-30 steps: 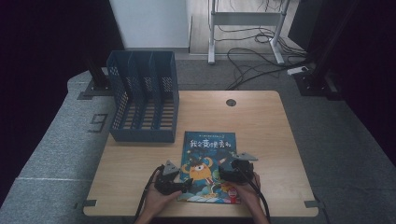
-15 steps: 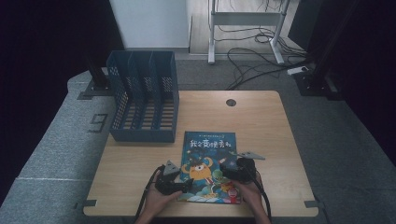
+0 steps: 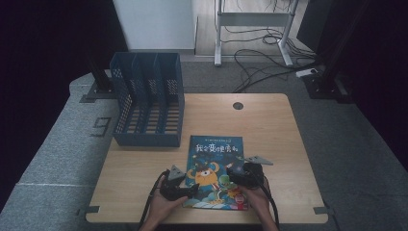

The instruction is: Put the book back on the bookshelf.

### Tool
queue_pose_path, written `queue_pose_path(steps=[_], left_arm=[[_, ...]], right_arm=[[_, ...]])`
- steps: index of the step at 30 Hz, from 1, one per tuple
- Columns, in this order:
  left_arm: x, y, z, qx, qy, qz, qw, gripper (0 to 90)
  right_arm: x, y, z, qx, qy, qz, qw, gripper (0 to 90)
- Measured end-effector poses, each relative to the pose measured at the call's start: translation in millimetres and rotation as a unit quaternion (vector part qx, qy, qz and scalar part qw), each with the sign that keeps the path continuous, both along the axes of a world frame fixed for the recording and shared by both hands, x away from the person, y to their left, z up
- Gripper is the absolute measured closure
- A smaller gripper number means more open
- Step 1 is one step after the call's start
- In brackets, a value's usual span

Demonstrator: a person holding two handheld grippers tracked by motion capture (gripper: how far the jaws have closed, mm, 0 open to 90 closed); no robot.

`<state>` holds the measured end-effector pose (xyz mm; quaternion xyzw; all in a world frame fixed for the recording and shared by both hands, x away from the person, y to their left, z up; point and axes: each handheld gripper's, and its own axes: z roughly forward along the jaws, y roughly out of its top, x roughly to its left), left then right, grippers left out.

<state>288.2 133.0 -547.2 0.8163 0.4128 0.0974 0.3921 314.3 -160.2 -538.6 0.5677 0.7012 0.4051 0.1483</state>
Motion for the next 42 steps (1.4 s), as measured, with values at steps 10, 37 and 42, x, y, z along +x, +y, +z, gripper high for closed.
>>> queue_pose_path(steps=[10,37,42], left_arm=[[3.1,0.8,-0.1,0.006,-0.002,0.033,0.9994,24.0],[1.5,-4.7,-0.5,-0.018,0.009,0.018,0.9996,22.2],[1.6,-3.3,-0.6,-0.021,0.011,0.017,0.9996,21.7]], right_arm=[[3.4,-2.2,-6.1,0.005,0.02,0.001,0.9998,18.8],[3.3,-24.9,4.4,0.129,0.031,-0.002,0.9912,22.9],[3.9,-33.2,5.1,0.169,0.04,0.003,0.9849,25.9]])
